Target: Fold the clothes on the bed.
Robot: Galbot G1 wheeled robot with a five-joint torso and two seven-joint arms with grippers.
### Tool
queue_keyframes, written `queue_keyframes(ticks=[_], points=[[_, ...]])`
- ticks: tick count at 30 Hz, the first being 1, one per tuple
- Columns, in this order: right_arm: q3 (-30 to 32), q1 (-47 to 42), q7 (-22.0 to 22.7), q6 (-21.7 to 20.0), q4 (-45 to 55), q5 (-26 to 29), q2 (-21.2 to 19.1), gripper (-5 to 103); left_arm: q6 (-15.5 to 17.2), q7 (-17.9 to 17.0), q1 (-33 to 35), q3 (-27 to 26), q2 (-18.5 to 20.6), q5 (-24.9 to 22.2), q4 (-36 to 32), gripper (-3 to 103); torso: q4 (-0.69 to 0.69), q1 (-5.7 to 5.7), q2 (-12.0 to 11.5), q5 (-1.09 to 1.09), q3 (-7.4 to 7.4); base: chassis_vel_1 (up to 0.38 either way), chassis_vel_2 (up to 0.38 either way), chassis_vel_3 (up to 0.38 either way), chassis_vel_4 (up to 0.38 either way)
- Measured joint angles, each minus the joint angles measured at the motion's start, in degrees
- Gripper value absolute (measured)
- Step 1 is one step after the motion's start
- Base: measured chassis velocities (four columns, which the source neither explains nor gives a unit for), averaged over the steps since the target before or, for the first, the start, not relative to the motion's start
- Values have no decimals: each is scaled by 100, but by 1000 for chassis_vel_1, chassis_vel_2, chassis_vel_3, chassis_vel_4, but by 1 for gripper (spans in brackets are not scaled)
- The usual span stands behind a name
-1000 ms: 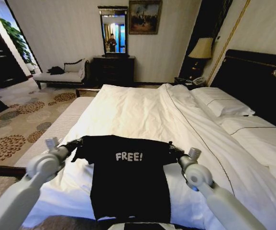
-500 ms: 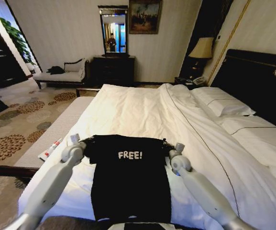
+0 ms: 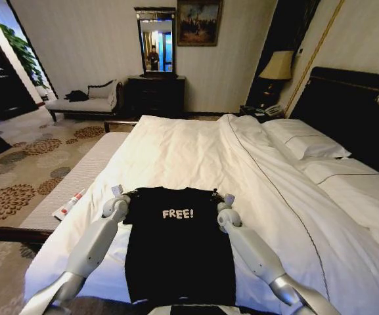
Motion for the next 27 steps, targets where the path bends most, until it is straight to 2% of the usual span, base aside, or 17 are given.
queue_keyframes(ticks=[1,4,6,8,10,11,14,15,17,18,19,20,21,22,23,25,27], points=[[26,-38,11,16,2,-110,0,-3,7,-17,61,-58,-10,25,-46,8,1,0,0,0,0,0,0,0,0],[86,-106,9,44,42,-218,-10,1,19,-52,158,-182,-21,61,-130,20,1,0,0,1,0,0,0,0,0],[365,-381,-3,116,338,-294,-129,17,5,-104,492,-588,17,223,-435,30,0,0,0,-2,0,0,0,0,0],[467,-507,-3,173,470,-249,-182,17,-15,-114,666,-773,66,251,-602,35,-2,1,0,1,-1,0,0,0,0],[790,-886,9,357,937,38,-347,28,-153,-77,1159,-1266,189,318,-1024,40,-1,0,0,-1,-1,0,0,0,0],[790,-886,9,357,937,38,-347,28,-153,-77,1159,-1266,189,318,-1024,40,-1,0,0,-1,-1,0,0,0,0],[1271,-1400,7,498,1574,609,-437,44,-362,-1,1867,-2062,255,254,-1691,57,1,-2,1,-2,-2,0,0,0,0],[1271,-1400,7,498,1574,609,-437,44,-362,-1,1867,-2062,255,254,-1691,57,1,-2,1,-2,-2,0,0,0,0],[1548,-1674,-8,503,1856,1139,-418,55,-460,31,2343,-2597,249,105,-2305,68,2,-3,1,0,-2,0,0,0,0],[1776,-1841,-4,483,1981,1494,-371,55,-499,46,2487,-2769,232,47,-2586,74,7,-3,1,1,-2,0,0,0,0],[1890,-1929,1,471,2044,1669,-345,60,-514,52,2527,-2824,223,-7,-2739,74,7,-3,1,2,-2,0,0,0,0],[2211,-2178,25,407,2222,2265,-265,66,-527,72,2583,-2940,194,-289,-3207,79,-4,-3,1,-1,-2,0,0,0,0],[2211,-2178,25,407,2222,2265,-265,66,-527,72,2583,-2940,194,-289,-3207,79,-4,-3,1,-1,-2,0,0,0,0],[2335,-2242,46,326,2269,2634,-222,72,-528,72,2634,-3062,172,-550,-3545,84,-10,-2,2,-2,-2,0,0,0,0],[2417,-2262,71,212,2283,3008,-185,77,-527,51,2681,-3231,155,-882,-3966,90,-6,-2,2,-1,-2,0,0,0,0],[2435,-2262,95,138,2264,3185,-162,82,-524,34,2694,-3362,153,-1154,-4309,94,-3,-3,2,2,-2,0,0,0,0],[2426,-2261,222,-20,2139,3396,-105,93,-485,-72,2654,-3591,202,-1729,-5056,100,3,-2,1,2,-1,0,0,0,0]])
